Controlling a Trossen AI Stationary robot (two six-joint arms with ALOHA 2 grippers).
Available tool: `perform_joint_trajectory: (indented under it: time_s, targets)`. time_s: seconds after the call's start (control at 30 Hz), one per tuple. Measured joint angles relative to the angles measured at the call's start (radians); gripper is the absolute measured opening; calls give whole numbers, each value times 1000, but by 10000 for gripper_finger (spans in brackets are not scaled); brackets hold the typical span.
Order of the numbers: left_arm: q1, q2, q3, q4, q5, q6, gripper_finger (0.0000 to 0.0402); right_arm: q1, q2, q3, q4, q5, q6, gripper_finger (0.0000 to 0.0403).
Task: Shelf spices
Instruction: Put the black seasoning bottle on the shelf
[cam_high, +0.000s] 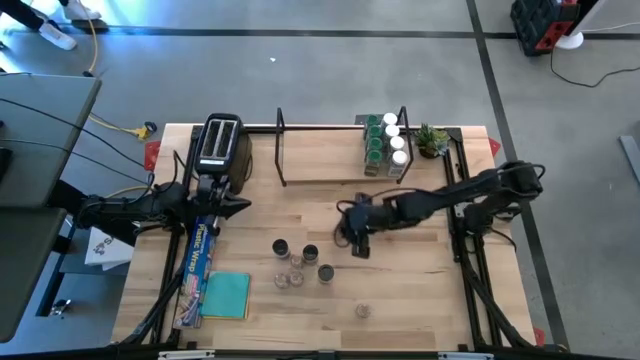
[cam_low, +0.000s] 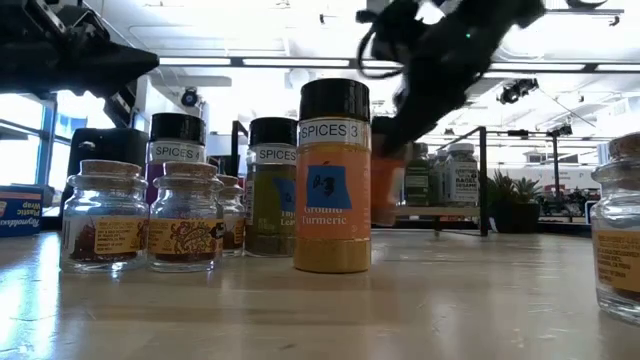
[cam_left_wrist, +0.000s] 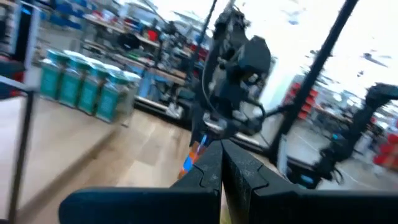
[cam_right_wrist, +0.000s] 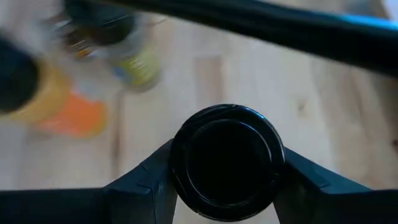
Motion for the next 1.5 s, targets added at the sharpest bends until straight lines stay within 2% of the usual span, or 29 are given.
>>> perform_joint_trajectory:
  time_s: [0.23, 0.37, 0.53, 0.67, 0.8, 0.9, 0.97, 1.0, 1.07, 1.17, 1.3, 1.4, 1.5]
  targets:
    - [0, 0, 0, 48, -210, -3, 0, -115, 42, 0, 67, -51, -11, 238]
    - [0, 0, 0, 47, -304, -58, 0, -140, 43, 0, 130, -97, -15, 243]
    - [0, 0, 0, 47, -372, -131, 0, -143, 40, 11, 146, -99, -14, 246]
    - [0, 0, 0, 46, -379, -138, 0, -142, 16, 77, 52, -103, -10, 246]
    - [0, 0, 0, 65, -401, -157, 0, -142, -29, 174, -130, -122, 42, 247]
    - [0, 0, 0, 161, -413, -304, 0, -142, -71, 265, -288, -114, 81, 247]
    - [0, 0, 0, 241, -435, -439, 0, -142, -98, 323, -390, -76, 93, 248]
    - [2, 0, 0, 274, -479, -464, 0, -142, -110, 350, -439, -50, 99, 248]
    - [8, 0, 0, 322, -568, -471, 0, -140, -133, 402, -524, 4, 115, 248]
    - [9, 16, 38, 319, -560, -434, 0, -134, -173, 461, -619, 76, 151, 248]
    - [4, 182, 225, 114, -499, -387, 0, -127, -242, 485, -669, 151, 201, 248]
    - [5, 406, 395, 10, -427, -337, 0, -120, -294, 485, -687, 219, 255, 248]
    - [10, 661, 574, -79, -303, -266, 3, -109, -330, 485, -708, 272, 304, 248]
